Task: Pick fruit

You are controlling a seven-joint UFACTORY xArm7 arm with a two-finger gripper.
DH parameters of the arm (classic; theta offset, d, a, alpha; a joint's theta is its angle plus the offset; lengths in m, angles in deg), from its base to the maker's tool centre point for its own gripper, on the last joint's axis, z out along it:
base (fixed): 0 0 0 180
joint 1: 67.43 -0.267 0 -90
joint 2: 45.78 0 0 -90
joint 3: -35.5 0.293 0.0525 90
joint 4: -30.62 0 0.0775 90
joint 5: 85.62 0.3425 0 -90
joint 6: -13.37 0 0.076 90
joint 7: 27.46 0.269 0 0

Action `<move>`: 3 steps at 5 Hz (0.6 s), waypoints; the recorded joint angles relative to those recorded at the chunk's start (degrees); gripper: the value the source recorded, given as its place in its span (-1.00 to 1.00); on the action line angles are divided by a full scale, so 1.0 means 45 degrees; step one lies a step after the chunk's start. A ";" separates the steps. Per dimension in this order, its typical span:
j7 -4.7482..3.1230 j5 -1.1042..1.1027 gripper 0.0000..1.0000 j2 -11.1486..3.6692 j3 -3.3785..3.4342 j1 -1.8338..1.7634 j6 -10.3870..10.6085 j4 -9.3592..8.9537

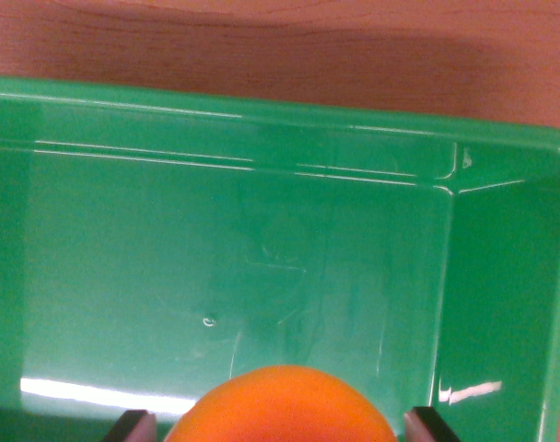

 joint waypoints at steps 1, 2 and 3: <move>0.0000 0.0000 1.00 0.0000 0.0000 0.0000 0.0000 0.0000; -0.0001 -0.0008 1.00 0.0155 -0.0002 -0.0005 -0.0481 0.0327; -0.0001 -0.0008 1.00 0.0155 -0.0002 -0.0005 -0.0481 0.0327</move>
